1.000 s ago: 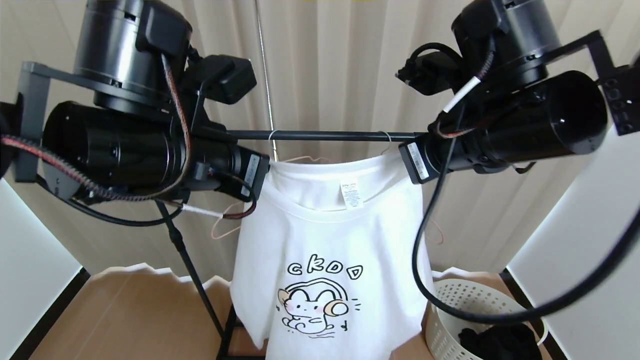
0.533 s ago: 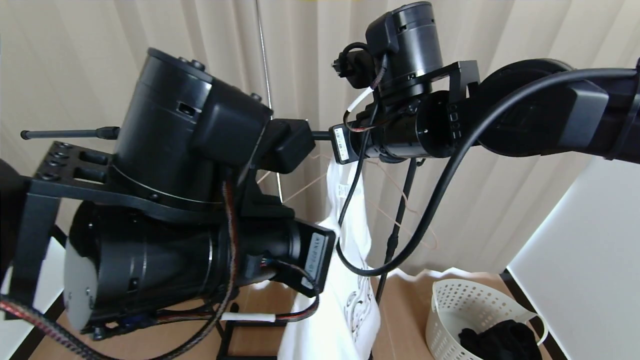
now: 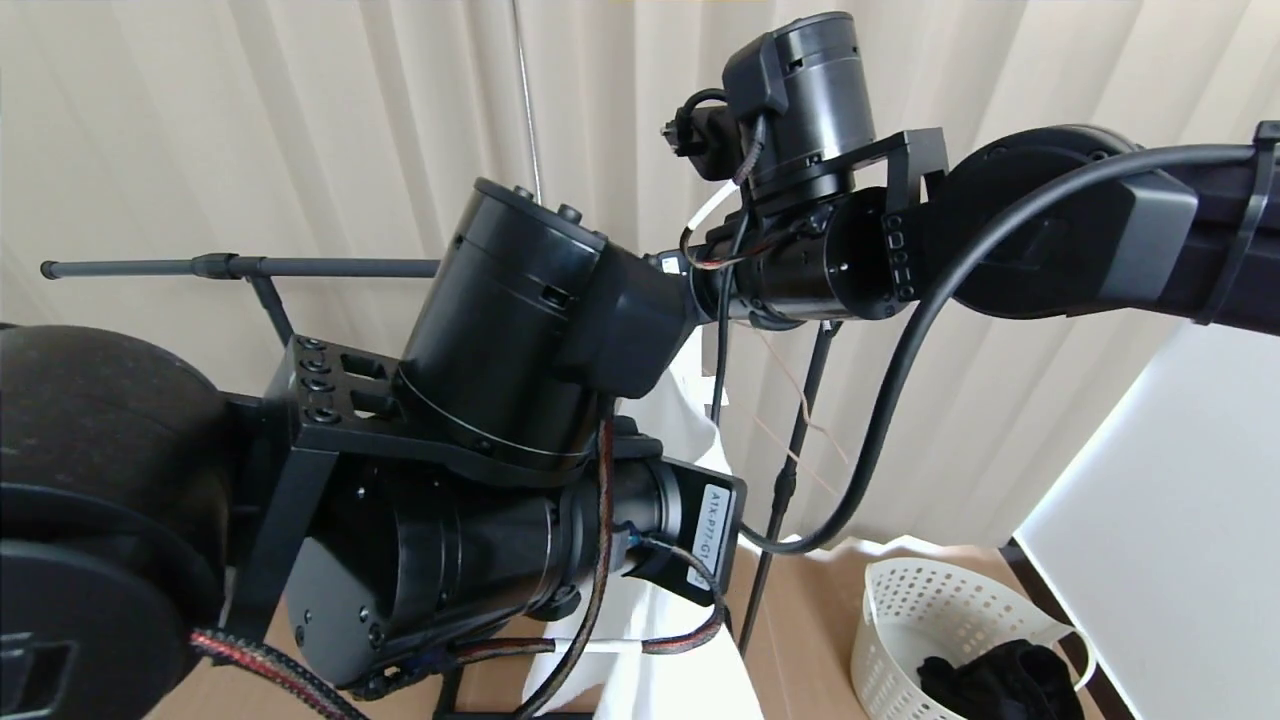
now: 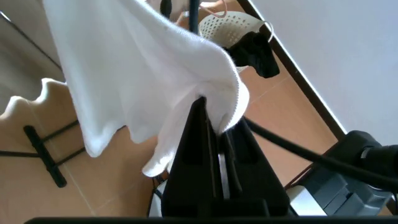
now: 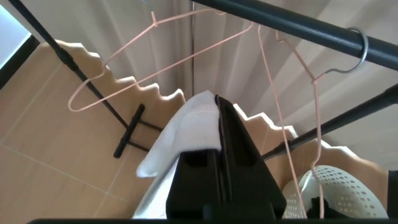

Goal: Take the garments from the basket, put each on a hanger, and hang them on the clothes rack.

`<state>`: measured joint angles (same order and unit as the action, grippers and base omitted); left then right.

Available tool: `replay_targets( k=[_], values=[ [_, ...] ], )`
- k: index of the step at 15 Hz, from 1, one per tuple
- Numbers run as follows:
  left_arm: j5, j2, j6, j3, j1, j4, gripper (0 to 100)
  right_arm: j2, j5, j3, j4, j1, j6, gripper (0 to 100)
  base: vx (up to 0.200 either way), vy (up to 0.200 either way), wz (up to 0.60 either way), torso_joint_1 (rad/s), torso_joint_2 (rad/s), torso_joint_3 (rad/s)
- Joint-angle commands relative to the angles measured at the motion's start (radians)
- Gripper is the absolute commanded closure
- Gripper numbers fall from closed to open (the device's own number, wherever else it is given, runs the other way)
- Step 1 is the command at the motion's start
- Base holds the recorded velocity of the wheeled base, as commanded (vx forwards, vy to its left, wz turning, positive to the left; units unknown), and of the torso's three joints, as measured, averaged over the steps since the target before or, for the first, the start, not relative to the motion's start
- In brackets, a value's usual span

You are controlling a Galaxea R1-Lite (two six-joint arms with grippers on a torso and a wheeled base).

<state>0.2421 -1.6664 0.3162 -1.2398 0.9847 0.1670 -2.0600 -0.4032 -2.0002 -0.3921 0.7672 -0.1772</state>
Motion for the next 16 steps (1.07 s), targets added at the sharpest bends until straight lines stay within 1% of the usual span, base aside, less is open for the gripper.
replay_targets(
  k=[1,3,4,5,6,7,8,9,11,12,13,14,16],
  values=[
    [0.005,0.045,0.000,0.048,-0.040,0.002,100,0.038,0.000,0.000,-0.002,-0.036,-0.001,100,0.000,0.000,0.00,0.000,0.00,0.000],
    [0.003,0.089,-0.014,0.092,-0.093,0.000,100,0.084,0.000,0.052,-0.001,-0.075,-0.001,100,0.000,0.000,0.00,0.000,0.00,0.000],
    [0.005,0.099,-0.039,0.105,-0.147,0.000,100,0.127,0.000,0.104,-0.001,-0.085,-0.002,100,0.000,0.000,0.00,0.000,0.00,0.000],
    [0.005,0.099,-0.051,0.108,-0.173,0.000,100,0.152,0.000,0.133,0.001,-0.086,-0.002,100,0.000,0.000,0.00,0.000,0.00,0.000],
    [0.003,0.097,-0.077,0.105,-0.222,-0.007,100,0.218,-0.003,0.212,0.004,-0.088,-0.002,100,0.000,0.000,0.00,0.000,0.00,0.000],
    [0.002,0.093,-0.092,0.097,-0.251,-0.011,100,0.261,-0.002,0.258,0.001,-0.086,0.001,100,0.000,0.000,0.00,0.000,0.00,0.000],
    [0.002,0.068,-0.106,0.082,-0.278,-0.023,100,0.314,-0.005,0.328,-0.005,-0.086,0.002,100,0.000,0.000,0.00,0.000,0.00,0.000],
    [0.002,0.053,-0.109,0.077,-0.290,-0.041,100,0.350,-0.009,0.386,-0.005,-0.083,0.004,100,0.000,0.000,0.00,0.000,0.00,0.000],
    [-0.001,0.019,-0.135,0.082,-0.308,-0.115,100,0.428,-0.009,0.552,0.009,-0.071,-0.001,100,0.000,0.000,0.00,0.000,0.00,0.000],
    [-0.007,0.004,-0.146,0.083,-0.308,-0.142,100,0.432,-0.009,0.603,0.010,-0.068,-0.002,100,0.000,0.000,0.00,0.000,0.00,0.000],
    [-0.007,-0.009,-0.151,0.083,-0.308,-0.153,100,0.429,-0.014,0.623,0.010,-0.068,-0.002,100,0.000,0.000,0.00,0.000,0.00,0.000],
    [-0.007,-0.044,-0.175,0.082,-0.308,-0.190,100,0.425,-0.009,0.673,0.010,-0.066,-0.004,100,0.000,0.000,0.00,0.000,0.00,0.000],
    [-0.007,-0.067,-0.192,0.082,-0.308,-0.213,100,0.422,0.000,0.707,0.015,-0.066,-0.021,100,0.000,0.000,0.00,0.000,0.00,0.000]
  ],
)
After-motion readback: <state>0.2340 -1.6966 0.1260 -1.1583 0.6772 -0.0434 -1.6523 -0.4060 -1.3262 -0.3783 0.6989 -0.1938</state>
